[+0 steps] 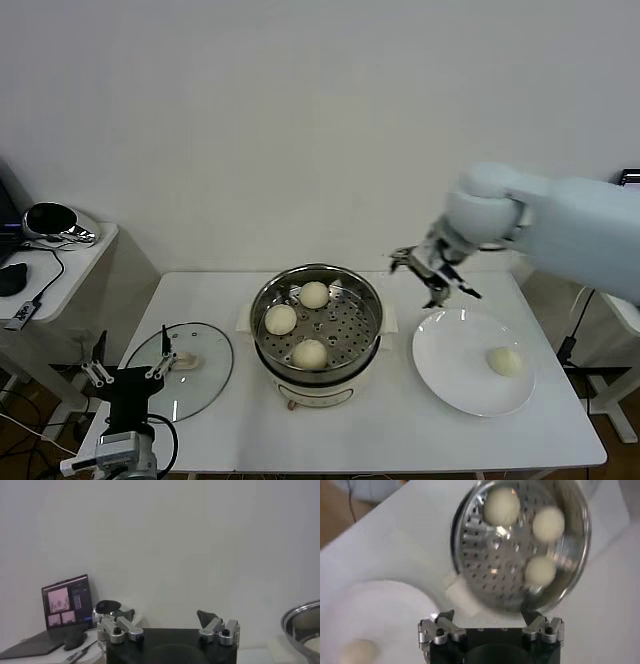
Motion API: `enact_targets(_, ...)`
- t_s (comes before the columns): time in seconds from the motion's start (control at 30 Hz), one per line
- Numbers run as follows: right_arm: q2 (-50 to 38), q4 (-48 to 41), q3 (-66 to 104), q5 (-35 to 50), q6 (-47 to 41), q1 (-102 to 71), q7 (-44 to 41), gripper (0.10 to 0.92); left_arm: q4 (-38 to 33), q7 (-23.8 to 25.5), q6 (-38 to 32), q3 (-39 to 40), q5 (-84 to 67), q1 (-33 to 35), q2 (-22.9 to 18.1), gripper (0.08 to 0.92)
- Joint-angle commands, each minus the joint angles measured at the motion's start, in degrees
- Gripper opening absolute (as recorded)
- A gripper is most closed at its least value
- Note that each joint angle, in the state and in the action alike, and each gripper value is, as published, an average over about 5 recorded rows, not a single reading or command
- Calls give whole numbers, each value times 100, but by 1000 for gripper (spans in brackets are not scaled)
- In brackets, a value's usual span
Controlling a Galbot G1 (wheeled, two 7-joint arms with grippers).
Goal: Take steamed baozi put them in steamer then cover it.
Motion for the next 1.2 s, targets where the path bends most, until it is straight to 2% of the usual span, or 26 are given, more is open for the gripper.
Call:
enact_targets(0.03, -1971, -64, 1105, -424, -944, -1910, 263, 823, 28, 5, 0, 36, 13, -6, 34, 823)
enact_targets(0.27, -2004, -594, 2174, -851, -731, -3245, 206, 823, 67, 8, -9, 61, 37, 16, 23, 823)
enact_targets(0.57, -1514, -1615, 3949, -1342, -545, -5215, 299, 823, 61, 8, -19, 75, 91, 84, -4, 823)
enact_targets(0.87, -863, -2632, 4385, -1785, -69, -5470, 275, 823, 55, 12, -16, 37, 103, 118, -13, 823)
enact_targets(1.2, -462, -3008, 4421, -1929, -51, -5563, 276, 823, 60, 23, -14, 4, 109, 137, -33, 823)
